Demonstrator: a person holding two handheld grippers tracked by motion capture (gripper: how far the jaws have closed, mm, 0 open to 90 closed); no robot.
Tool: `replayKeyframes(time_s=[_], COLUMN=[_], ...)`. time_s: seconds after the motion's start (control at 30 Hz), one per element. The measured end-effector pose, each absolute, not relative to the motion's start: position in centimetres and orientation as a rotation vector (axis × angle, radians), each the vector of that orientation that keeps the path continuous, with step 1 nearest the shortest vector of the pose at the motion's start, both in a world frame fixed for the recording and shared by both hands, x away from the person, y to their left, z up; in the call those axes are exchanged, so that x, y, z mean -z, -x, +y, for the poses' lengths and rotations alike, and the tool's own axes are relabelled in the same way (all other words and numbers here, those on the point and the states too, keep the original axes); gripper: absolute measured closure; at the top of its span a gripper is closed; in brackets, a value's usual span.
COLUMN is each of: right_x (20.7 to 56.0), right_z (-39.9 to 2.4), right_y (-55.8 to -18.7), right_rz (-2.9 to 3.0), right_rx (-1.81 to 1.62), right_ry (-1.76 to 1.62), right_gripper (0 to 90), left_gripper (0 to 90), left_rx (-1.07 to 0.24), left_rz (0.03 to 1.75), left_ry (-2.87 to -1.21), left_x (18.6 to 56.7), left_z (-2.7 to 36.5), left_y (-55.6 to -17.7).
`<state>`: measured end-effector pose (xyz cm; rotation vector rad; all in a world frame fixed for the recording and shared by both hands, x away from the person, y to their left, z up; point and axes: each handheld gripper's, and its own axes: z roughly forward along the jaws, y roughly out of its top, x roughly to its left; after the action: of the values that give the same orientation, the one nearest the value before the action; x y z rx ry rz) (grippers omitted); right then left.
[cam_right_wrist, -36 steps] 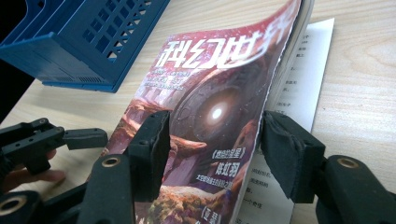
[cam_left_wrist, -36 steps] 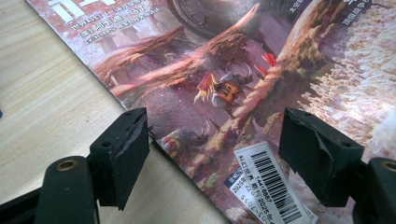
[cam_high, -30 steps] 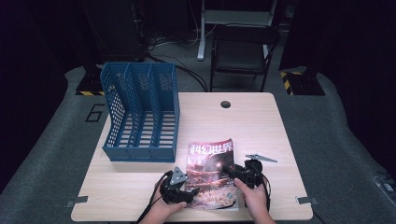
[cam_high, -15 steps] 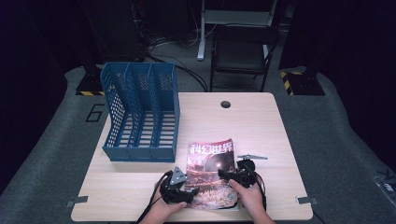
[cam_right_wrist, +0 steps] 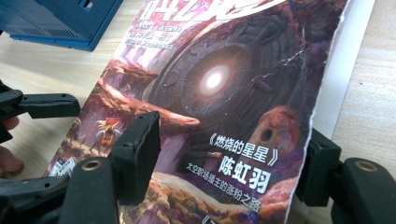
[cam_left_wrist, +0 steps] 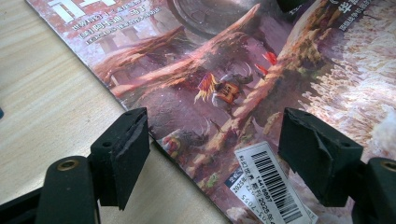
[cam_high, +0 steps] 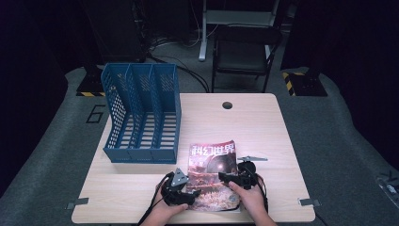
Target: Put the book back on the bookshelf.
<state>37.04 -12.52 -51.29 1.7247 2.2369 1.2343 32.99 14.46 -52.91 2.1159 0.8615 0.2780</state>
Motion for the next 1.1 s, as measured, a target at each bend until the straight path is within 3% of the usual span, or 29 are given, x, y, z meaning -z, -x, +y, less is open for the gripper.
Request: replayKeyframes(time_s=[0.53,1.1], right_x=[51.6,51.6], right_z=[-13.6,-13.7], right_y=[-37.3,-37.5], right_rz=[2.262,2.331], right_rx=[-1.252,-1.320], right_ry=[-1.718,-1.728], right_gripper=[62.9,75.4], left_gripper=[24.5,24.4], left_rx=[-0.285,-0.284], left_rz=[0.865,0.870], left_ry=[-2.107,-2.103], left_x=[53.0,53.0], left_z=[14.4,14.4], left_y=[-33.0,-33.0])
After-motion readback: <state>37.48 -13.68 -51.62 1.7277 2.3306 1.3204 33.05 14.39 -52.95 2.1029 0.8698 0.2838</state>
